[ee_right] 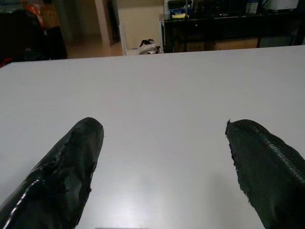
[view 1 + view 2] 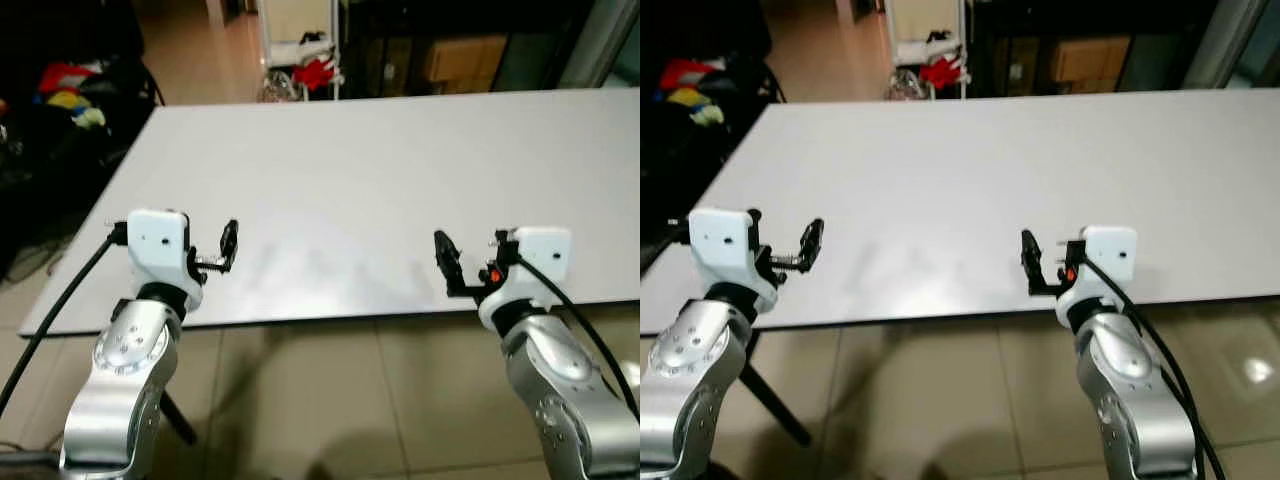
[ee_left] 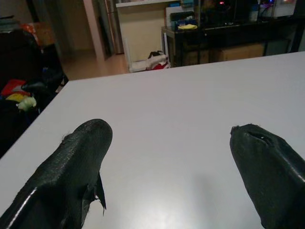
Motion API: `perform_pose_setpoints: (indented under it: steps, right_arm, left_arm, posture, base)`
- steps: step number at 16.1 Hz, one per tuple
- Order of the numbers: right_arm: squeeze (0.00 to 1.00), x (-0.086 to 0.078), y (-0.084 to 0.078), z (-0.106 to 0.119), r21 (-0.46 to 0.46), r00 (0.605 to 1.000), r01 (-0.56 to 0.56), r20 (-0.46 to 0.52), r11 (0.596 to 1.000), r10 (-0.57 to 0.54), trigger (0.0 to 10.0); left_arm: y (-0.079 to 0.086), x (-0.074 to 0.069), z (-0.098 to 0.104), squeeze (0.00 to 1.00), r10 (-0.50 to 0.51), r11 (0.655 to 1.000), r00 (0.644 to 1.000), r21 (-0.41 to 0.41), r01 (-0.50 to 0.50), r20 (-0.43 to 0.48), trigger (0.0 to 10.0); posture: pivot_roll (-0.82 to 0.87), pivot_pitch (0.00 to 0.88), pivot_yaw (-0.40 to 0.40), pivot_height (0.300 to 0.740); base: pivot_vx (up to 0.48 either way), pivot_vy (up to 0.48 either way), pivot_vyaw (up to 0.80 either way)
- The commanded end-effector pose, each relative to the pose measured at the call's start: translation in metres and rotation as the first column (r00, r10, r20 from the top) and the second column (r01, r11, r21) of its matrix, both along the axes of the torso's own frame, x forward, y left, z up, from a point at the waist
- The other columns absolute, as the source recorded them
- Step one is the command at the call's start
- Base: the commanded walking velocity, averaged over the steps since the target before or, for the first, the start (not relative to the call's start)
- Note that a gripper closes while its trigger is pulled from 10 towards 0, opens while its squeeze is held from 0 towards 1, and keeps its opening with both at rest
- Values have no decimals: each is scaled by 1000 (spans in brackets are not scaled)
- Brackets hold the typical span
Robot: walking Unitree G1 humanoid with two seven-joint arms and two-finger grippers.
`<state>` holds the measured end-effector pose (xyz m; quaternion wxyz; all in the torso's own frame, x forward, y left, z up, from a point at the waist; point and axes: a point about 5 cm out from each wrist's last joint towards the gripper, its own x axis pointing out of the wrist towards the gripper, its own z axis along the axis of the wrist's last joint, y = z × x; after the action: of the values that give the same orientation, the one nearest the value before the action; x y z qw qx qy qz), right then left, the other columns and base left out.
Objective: Setting the table
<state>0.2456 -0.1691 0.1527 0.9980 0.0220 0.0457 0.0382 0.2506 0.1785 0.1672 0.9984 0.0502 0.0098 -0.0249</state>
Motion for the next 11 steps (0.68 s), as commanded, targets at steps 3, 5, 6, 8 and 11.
perform_pose_setpoints:
  steps: [3, 5, 6, 8, 11]
  right_arm:
    - [1000, 2, 5, 0, -6, 1000, -24, -5, 1000, 24, 10000]
    - [1000, 2, 5, 0, -11, 1000, -26, -3, 1000, 26, 10000]
    - [1000, 1, 5, 1, -12, 1000, -27, -2, 1000, 27, 10000]
    - [1000, 0, 6, 1, -19, 999, -32, 3, 999, 32, 10000]
    - [1000, 1, 6, 2, -33, 999, -33, 11, 999, 33, 10000]
  left_arm:
    - [6, 0, 1, 1000, 20, 999, 1000, 25, -20, 0, 10000]
    - [5, 1, 1, 1000, 18, 999, 1000, 30, -18, -2, 10000]
    - [4, 1, 0, 1000, 13, 999, 1000, 34, -13, -3, 10000]
    - [3, 0, 0, 1000, 1, 999, 1000, 41, -1, -11, 10000]
    - [1, 1, -2, 1000, -16, 999, 1000, 43, 17, -21, 10000]
  posture:
    - [-48, 0, 54, 740]
    - [-50, 0, 56, 740]
    - [-53, 0, 57, 740]
    - [-56, 0, 64, 740]
    - [-61, 0, 70, 740]
  base:
    - [0, -480, 0]
    - [0, -401, 0]
    - [0, -289, 0]
    - [0, 0, 0]
    - [0, 0, 267]
